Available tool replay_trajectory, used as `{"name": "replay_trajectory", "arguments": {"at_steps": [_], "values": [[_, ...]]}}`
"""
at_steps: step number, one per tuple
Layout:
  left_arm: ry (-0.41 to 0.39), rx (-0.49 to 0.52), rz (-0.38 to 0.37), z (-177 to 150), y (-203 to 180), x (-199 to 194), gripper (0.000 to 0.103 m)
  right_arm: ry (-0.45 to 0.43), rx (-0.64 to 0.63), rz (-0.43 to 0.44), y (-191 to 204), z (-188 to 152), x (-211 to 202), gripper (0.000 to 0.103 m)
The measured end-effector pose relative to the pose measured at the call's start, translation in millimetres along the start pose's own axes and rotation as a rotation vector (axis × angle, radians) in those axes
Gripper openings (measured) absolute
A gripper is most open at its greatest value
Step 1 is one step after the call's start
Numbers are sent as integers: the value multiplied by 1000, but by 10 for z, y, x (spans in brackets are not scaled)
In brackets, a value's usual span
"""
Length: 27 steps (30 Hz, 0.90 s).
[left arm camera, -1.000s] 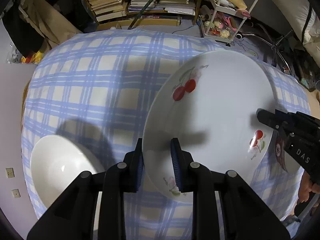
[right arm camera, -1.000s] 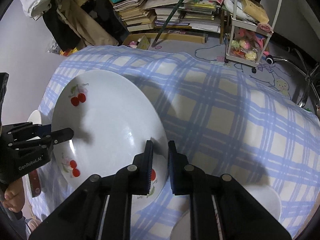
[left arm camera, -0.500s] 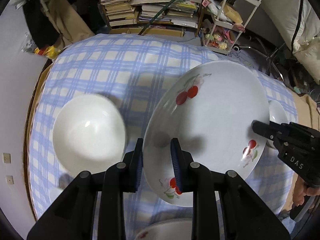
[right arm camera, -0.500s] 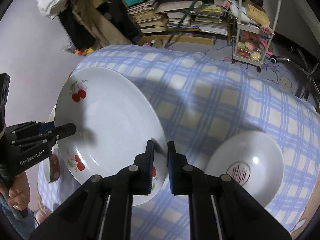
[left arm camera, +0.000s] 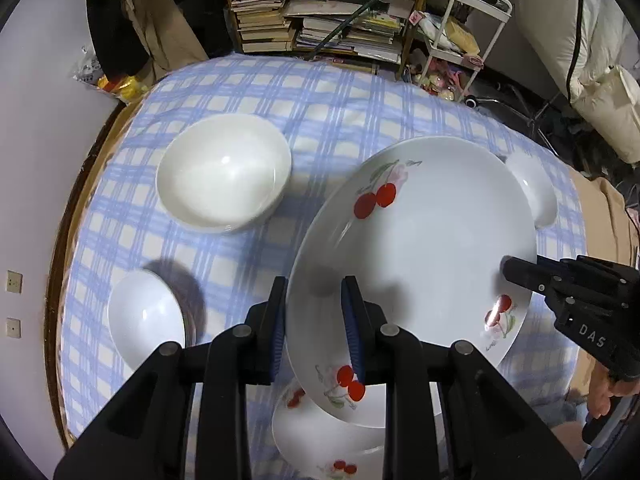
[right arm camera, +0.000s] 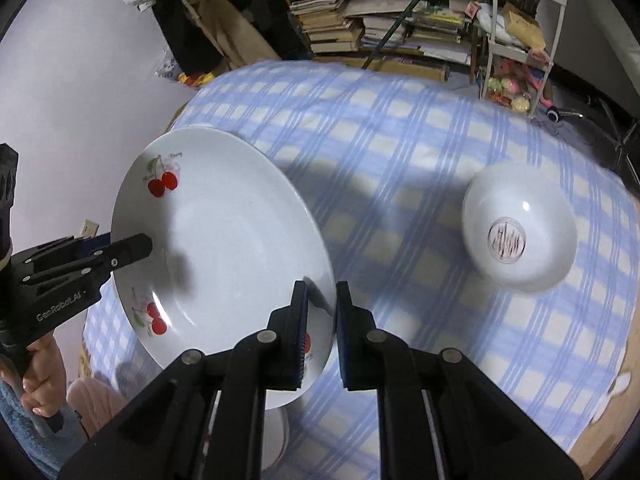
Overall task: Organize plates and bowls
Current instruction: 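Lift the second cherry plate with both tools and carry it over the first plate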
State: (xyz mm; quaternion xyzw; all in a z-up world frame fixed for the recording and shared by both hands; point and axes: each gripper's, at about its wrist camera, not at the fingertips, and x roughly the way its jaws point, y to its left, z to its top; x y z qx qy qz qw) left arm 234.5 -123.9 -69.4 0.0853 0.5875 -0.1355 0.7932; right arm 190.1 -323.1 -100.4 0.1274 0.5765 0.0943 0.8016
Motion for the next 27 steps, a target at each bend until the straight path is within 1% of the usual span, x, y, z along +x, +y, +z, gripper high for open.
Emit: {"name": "replay_trajectory", "arguments": {"at_steps": [2, 7, 11, 17, 20, 22, 25, 27], "values": [[9, -5, -10, -103, 28, -31, 25, -8, 12, -1, 26, -99, -6, 15], [3, -11, -3, -412, 85, -105, 25, -20, 29, 10, 126, -355, -14, 15], [21, -20, 1, -666, 165, -70, 25, -22, 21, 9, 269, -589, -4, 15], [53, -46, 10, -987, 292, 9, 25, -14, -5, 11, 433, -833, 34, 15], [26, -77, 1, -1144, 336, 3, 25, -22, -11, 8, 491, -929, 63, 15], [12, -69, 9, -1241, 314, 31, 25, -32, 3, 7, 484, -1010, 112, 15], [34, -80, 9, -1312, 301, 146, 25, -15, 26, -4, 454, -1111, 237, 15], [63, -116, -20, -1347, 349, 234, 26, -16, 40, 1, 425, -1122, 280, 15]]}}
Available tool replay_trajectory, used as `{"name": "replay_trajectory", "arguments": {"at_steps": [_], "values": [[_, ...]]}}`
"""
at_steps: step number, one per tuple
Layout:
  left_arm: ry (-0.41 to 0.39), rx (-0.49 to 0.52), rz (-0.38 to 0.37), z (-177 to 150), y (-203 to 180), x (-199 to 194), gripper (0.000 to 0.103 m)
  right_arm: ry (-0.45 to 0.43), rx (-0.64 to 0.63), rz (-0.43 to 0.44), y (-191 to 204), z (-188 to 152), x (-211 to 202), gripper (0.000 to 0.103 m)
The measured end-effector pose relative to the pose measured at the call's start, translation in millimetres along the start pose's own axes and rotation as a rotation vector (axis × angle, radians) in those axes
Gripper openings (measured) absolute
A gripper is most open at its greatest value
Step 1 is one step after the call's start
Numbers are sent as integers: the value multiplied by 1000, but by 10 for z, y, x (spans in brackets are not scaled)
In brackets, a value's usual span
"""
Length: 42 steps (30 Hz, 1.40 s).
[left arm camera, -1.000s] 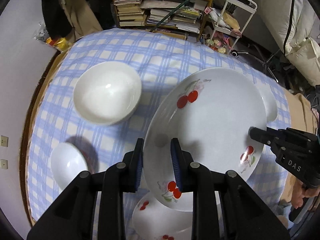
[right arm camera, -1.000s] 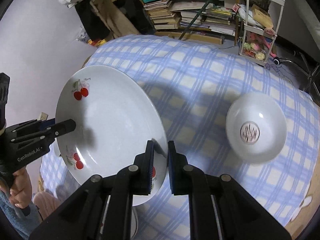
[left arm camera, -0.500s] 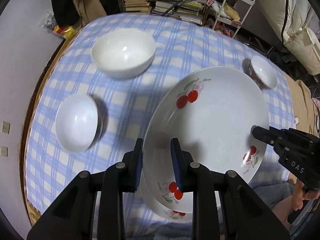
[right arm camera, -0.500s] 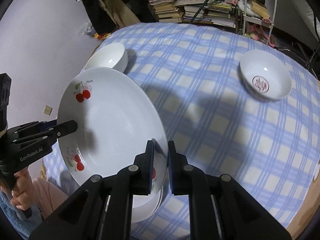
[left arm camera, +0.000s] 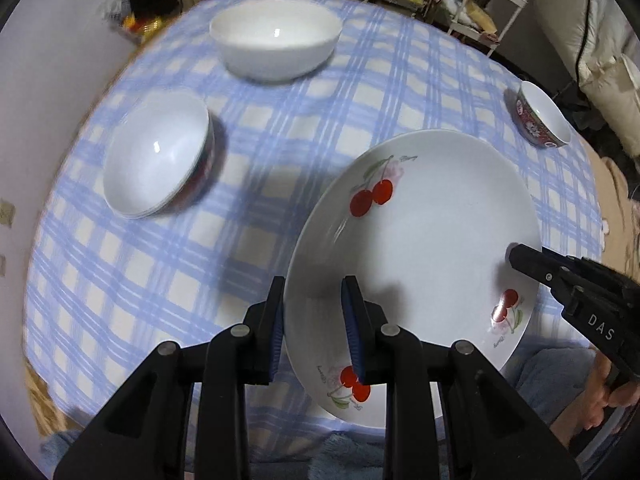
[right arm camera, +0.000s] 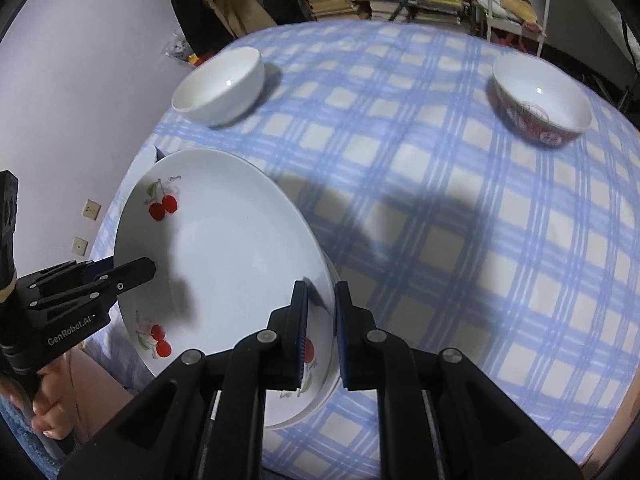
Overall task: Organize plates and bowls
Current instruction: 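Lower the cherry plate onto the first plate and open both tools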
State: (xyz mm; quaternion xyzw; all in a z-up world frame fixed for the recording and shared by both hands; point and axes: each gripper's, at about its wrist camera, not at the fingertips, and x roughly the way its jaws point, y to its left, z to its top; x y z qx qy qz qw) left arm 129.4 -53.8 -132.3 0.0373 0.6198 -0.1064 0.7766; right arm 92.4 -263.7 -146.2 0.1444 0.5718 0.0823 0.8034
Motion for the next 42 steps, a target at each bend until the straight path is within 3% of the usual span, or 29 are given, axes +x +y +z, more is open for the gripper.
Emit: {"name": "replay_trajectory", "arguments": {"at_steps": [7, 14, 17, 21, 42], "values": [[32, -3, 1, -40, 54, 140, 26, -10, 29, -2, -34, -81, 124, 15], [136, -34, 7, -53, 131, 468, 25, -25, -30, -68, 81, -113, 173, 13], [136, -19, 7, -58, 120, 474, 25, -32, -44, -108, 97, -126, 173, 11], [145, -9, 43, -67, 103, 501, 25, -37, -34, -88, 65, -126, 167, 11], [141, -8, 81, -178, 93, 459, 29, -19, 0, -135, 53, -280, 205, 13]]}}
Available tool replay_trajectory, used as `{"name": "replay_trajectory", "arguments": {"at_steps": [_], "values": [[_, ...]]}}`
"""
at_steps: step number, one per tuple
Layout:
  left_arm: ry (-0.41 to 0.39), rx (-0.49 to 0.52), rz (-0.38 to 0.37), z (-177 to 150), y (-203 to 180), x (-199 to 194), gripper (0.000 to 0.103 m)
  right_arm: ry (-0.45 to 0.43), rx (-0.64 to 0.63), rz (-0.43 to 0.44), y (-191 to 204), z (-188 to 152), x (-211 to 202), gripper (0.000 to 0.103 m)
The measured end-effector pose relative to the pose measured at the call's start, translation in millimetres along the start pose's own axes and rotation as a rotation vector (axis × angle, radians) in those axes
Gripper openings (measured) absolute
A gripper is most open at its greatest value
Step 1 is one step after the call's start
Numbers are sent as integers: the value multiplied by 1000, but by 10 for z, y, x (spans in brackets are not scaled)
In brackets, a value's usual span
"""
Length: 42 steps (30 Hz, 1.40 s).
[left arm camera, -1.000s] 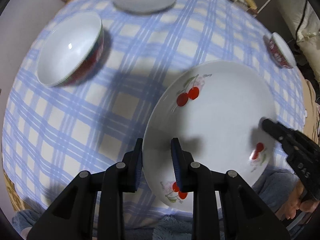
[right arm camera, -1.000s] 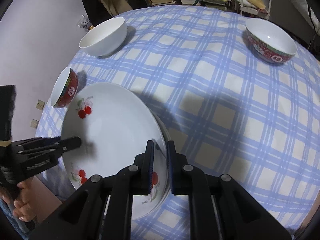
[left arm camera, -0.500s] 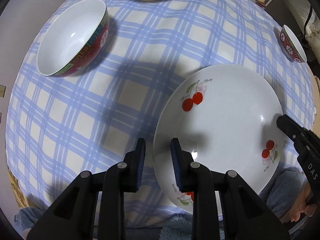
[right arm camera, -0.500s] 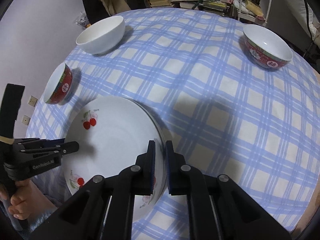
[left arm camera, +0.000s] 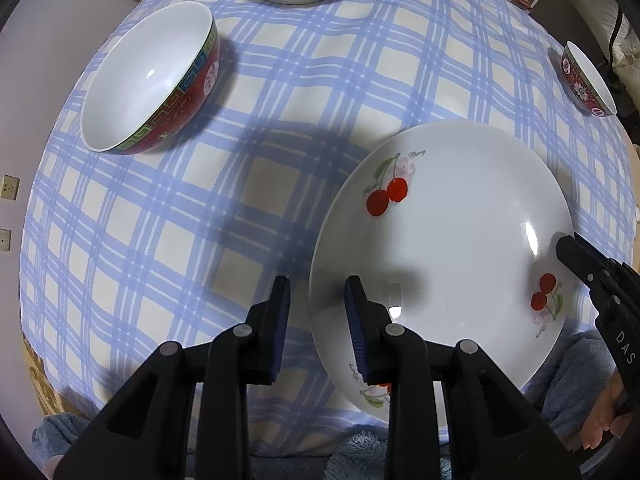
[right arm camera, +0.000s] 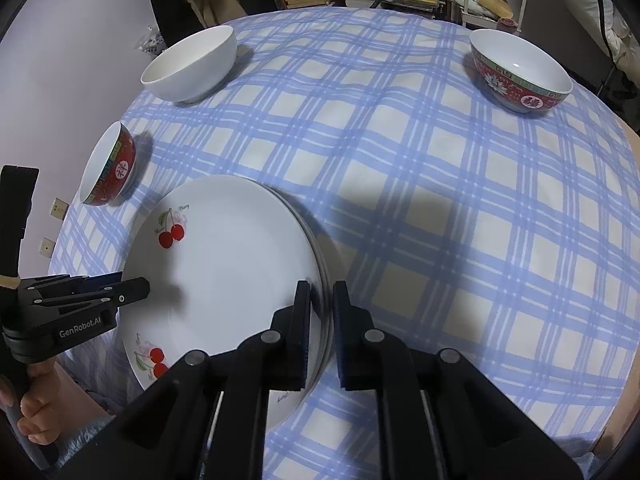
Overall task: Organize plates and bowls
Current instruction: 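Lower the cherry plate onto the first plate and open both tools, then move both tools toward opposite rims of a plain white bowl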
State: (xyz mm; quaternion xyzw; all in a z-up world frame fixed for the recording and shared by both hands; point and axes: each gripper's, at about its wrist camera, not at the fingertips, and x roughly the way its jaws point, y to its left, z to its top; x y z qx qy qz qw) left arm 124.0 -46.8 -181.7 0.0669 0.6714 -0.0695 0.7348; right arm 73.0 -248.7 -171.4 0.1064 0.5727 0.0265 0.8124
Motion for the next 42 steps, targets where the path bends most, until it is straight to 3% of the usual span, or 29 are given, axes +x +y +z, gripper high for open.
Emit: {"name": "replay_trajectory", "arguments": {"at_steps": [5, 15, 20, 23, 27, 32, 35, 39, 42], "values": [[-18, 16, 19, -34, -54, -59, 28, -1, -10, -11, 8, 1, -9, 13], [-136, 70, 87, -95, -135, -494, 29, -49, 3, -17, -7, 61, -200, 14], [-192, 70, 78, 30, -26, -785, 42, -72, 30, -10, -13, 143, -320, 21], [-236, 75, 104, 118, 3, -965, 45, -103, 54, -16, -23, 235, -409, 28], [-269, 81, 113, 247, 123, -1176, 45, -145, 122, 14, -68, 372, -549, 52], [-325, 97, 147, 431, 221, -1404, 57, -175, 149, 10, -77, 614, -669, 54], [-350, 91, 164, 510, 300, -1523, 69, -216, 153, 9, -62, 748, -781, 70], [-382, 82, 179, 635, 418, -1655, 82, -264, 147, -34, -30, 923, -896, 102], [-395, 74, 174, 753, 502, -1707, 86, -289, 139, -35, -13, 1036, -943, 103]]}}
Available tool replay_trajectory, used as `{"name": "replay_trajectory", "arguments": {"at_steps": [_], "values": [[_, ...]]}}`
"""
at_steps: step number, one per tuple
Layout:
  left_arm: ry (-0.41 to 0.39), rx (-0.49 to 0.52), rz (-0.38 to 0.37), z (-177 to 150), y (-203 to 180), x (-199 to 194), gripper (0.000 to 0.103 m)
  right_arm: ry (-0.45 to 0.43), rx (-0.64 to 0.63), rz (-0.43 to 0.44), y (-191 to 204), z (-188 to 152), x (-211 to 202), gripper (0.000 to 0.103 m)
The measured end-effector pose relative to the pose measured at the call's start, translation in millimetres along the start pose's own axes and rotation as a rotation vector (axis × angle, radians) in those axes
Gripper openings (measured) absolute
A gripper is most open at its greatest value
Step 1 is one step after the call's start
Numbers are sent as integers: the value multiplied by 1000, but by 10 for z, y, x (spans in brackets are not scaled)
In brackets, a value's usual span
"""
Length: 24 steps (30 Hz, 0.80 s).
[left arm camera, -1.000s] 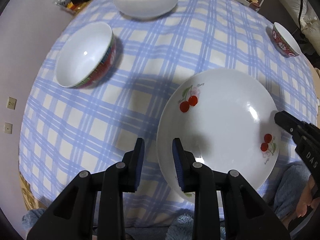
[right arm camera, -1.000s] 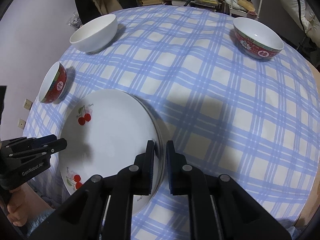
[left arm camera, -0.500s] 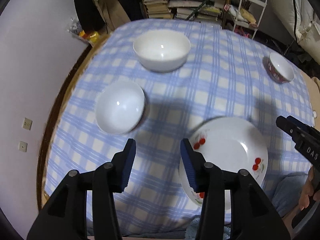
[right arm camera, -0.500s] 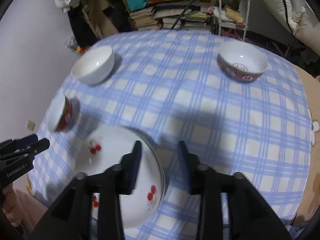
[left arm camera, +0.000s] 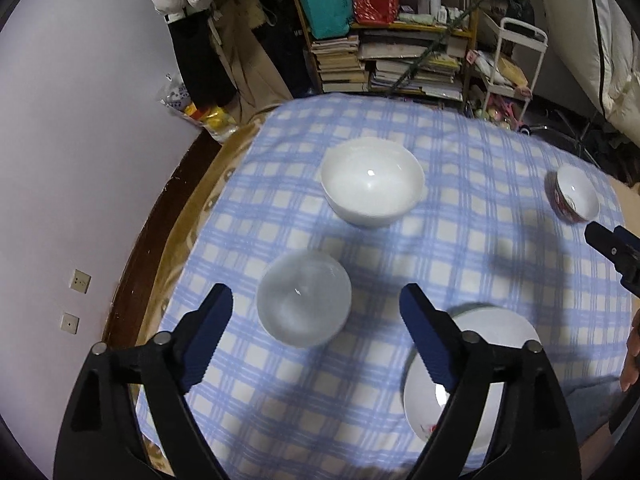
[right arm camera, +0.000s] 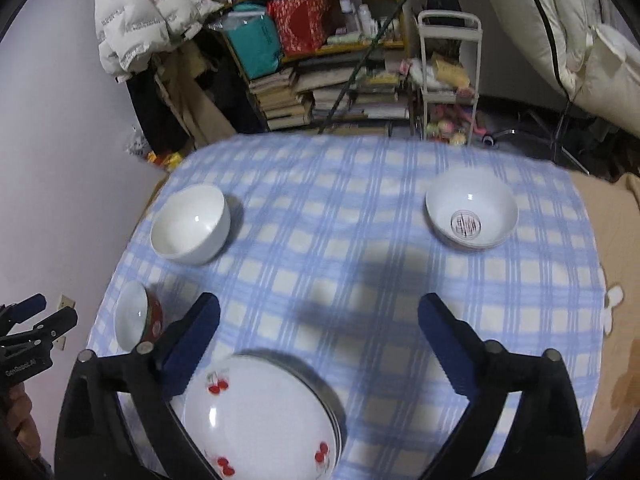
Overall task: Organize plates and bowls
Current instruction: 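Move both tools toward opposite rims of a plain white bowl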
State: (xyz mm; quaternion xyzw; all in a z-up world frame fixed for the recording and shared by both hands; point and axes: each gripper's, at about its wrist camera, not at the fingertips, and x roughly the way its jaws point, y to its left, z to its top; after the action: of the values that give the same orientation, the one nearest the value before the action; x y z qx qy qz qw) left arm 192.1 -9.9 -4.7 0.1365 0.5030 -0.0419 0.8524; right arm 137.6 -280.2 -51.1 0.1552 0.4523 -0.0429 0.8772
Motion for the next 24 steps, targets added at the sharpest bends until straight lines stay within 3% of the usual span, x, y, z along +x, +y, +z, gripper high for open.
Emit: {"name": "replay_trajectory", "arguments": {"at_steps": [12, 16, 20, 24], "values": [[14, -100, 32, 493, 317, 386, 88, 7, -129, 26, 331, 419, 283, 103], [53, -100, 0, 667, 367, 628, 88, 20, -177, 74, 475, 590, 416, 103], [7, -114, 25, 802, 389, 787, 88, 17, -201, 107, 610, 730, 583, 103], [-12, -116, -6, 894, 380, 1014, 88, 7, -246, 106, 730, 773, 805, 103]]}}
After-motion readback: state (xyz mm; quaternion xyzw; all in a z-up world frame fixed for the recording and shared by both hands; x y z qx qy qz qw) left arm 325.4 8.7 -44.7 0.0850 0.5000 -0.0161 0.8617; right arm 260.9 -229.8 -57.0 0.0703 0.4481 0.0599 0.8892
